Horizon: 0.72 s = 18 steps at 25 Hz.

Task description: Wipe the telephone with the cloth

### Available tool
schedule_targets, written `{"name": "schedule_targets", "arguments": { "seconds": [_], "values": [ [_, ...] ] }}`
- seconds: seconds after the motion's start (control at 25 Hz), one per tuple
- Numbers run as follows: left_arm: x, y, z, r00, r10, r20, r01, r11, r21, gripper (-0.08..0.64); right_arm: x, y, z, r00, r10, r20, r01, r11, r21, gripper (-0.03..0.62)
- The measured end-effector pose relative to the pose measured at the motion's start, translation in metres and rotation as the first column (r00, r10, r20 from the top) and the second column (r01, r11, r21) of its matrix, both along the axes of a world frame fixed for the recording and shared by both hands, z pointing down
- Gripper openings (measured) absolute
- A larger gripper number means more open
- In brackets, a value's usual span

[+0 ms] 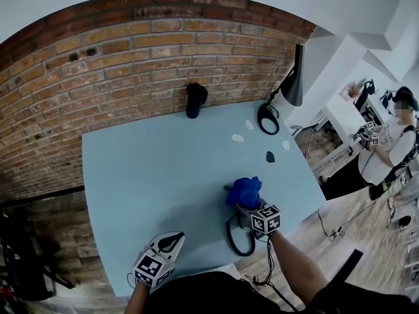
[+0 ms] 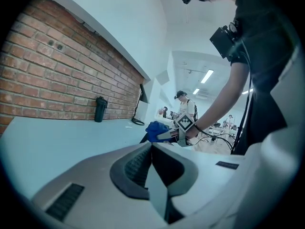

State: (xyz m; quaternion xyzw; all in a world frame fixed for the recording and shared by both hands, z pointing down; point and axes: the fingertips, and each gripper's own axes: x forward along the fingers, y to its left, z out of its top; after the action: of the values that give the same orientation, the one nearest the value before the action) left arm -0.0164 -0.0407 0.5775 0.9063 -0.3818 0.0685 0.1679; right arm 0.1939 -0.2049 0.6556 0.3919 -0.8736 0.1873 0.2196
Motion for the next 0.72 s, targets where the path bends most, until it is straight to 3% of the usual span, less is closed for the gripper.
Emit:
{"name": "schedule_targets", "arguments": {
  "seconds": [0.72],
  "values": [
    [0.000, 0.006, 0.001, 1.000, 0.020, -0.005, -0.020, 1.000, 0.004, 0.000, 0.023, 0.076, 0.041, 0.999, 0.043, -0.034, -0.047, 0.990, -0.133, 0.195]
  ]
}}
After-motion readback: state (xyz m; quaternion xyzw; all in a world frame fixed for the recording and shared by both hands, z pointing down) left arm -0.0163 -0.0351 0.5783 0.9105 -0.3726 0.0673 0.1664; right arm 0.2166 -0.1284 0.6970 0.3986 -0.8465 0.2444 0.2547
